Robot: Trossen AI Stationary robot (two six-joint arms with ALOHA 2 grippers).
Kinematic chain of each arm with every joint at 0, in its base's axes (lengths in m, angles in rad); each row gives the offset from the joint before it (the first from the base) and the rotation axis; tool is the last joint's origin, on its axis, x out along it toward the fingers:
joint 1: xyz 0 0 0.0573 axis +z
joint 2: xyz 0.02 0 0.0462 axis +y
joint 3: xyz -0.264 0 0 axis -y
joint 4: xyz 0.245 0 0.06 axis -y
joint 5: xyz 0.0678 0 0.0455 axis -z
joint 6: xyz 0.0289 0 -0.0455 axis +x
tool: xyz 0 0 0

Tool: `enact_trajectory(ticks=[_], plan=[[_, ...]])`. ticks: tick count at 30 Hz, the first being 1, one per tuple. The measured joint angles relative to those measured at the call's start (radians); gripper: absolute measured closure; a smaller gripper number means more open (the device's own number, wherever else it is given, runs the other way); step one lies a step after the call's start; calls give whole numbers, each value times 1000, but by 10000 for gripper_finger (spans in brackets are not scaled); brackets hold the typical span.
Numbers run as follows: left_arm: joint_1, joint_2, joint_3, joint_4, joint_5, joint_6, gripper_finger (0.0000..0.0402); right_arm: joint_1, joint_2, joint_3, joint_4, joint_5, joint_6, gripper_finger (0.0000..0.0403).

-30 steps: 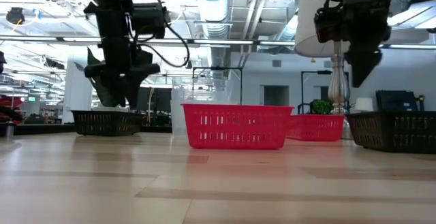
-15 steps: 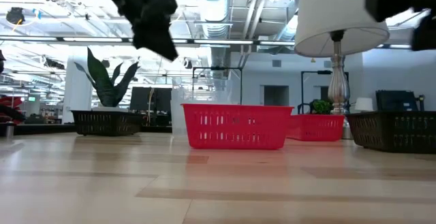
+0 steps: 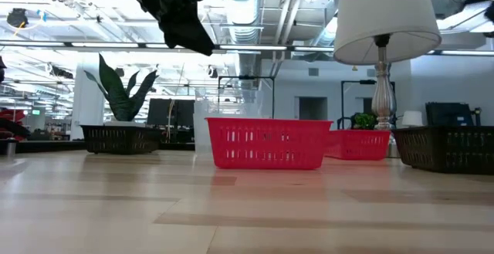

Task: Stack baskets by color
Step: Stack the bottom right black bin on the top black bin

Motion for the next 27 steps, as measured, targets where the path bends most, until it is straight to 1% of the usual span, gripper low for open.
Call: enact_trajectory(ticks=[5,10,13,15,16,17,20,21,24,27], plan=[[0,0,0,0,0,0,263,3,52,0,17,7,0,154],[0,0,0,1,0,0,263,3,85,0,14,120,-33,154],[0,0,0,0,3,-5,263,-12,127,0,43,125,-82,163],[0,0,0,0,23,-8,263,-19,153,0,90,95,-102,191],[0,0,0,-1,41,-15,263,-19,163,0,113,87,-109,215],[0,0,0,0,58,-25,263,-19,169,0,134,77,-114,245],[0,0,0,1,106,-84,263,-19,160,0,161,52,-124,360],[0,0,0,3,121,-105,263,-21,145,0,159,45,-129,380],[0,0,0,24,136,-188,263,-43,83,0,150,43,-102,385],[0,0,0,69,147,-273,263,-78,-6,4,107,44,-90,395]])
